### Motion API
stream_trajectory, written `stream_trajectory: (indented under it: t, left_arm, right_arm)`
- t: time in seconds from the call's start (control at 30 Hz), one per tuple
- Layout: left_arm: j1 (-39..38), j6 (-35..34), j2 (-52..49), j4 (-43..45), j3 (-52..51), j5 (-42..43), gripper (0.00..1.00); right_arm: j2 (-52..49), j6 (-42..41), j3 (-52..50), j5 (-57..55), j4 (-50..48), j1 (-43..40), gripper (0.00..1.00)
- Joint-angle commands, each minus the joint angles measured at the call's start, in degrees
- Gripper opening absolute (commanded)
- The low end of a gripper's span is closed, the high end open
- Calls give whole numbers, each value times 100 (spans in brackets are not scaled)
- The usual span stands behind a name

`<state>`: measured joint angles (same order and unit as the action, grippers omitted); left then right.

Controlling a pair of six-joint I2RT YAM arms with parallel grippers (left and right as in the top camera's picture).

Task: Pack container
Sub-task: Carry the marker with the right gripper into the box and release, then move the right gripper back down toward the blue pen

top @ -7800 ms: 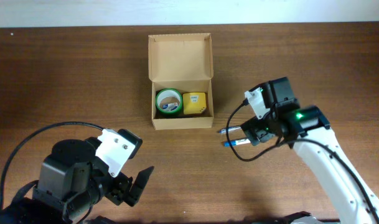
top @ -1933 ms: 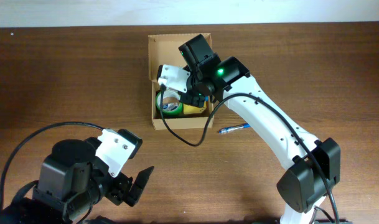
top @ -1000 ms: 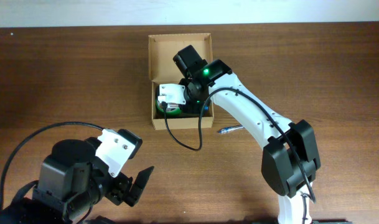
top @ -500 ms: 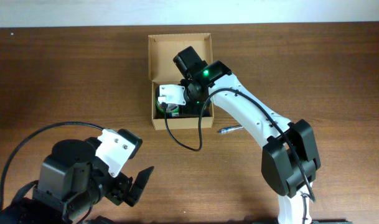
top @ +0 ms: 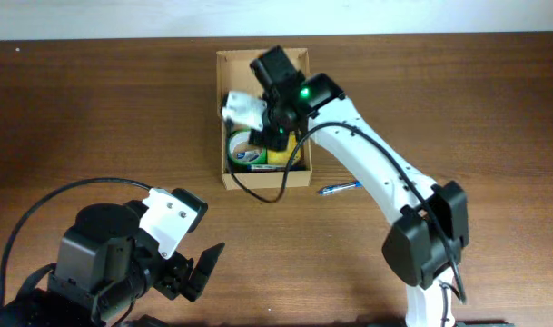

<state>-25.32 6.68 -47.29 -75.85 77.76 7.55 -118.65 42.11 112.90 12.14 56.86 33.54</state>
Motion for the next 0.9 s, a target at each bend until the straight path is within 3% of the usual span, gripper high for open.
stream_trajectory:
  t: [0.0, 0.07, 0.33, 0.63, 0.87]
  left_arm:
    - [-13, 116, 17, 11, 83, 79, 100]
    - [-13, 116, 17, 11, 83, 79, 100]
    - [-13, 116, 17, 11, 83, 79, 100]
    - [-13, 116, 17, 11, 83, 79, 100]
    - [-13, 116, 17, 11, 83, 79, 100]
  right_arm:
    - [372, -1058, 514, 76, 162, -140, 53]
    - [389, -1650, 743, 74, 350, -238, 53]
    - [389, -5337, 1005, 79, 1502, -1064, 50]
    - [387, -7029, 791, -330, 2452, -2057, 52]
    - [422, -7455, -654, -170, 2245, -2181, 51]
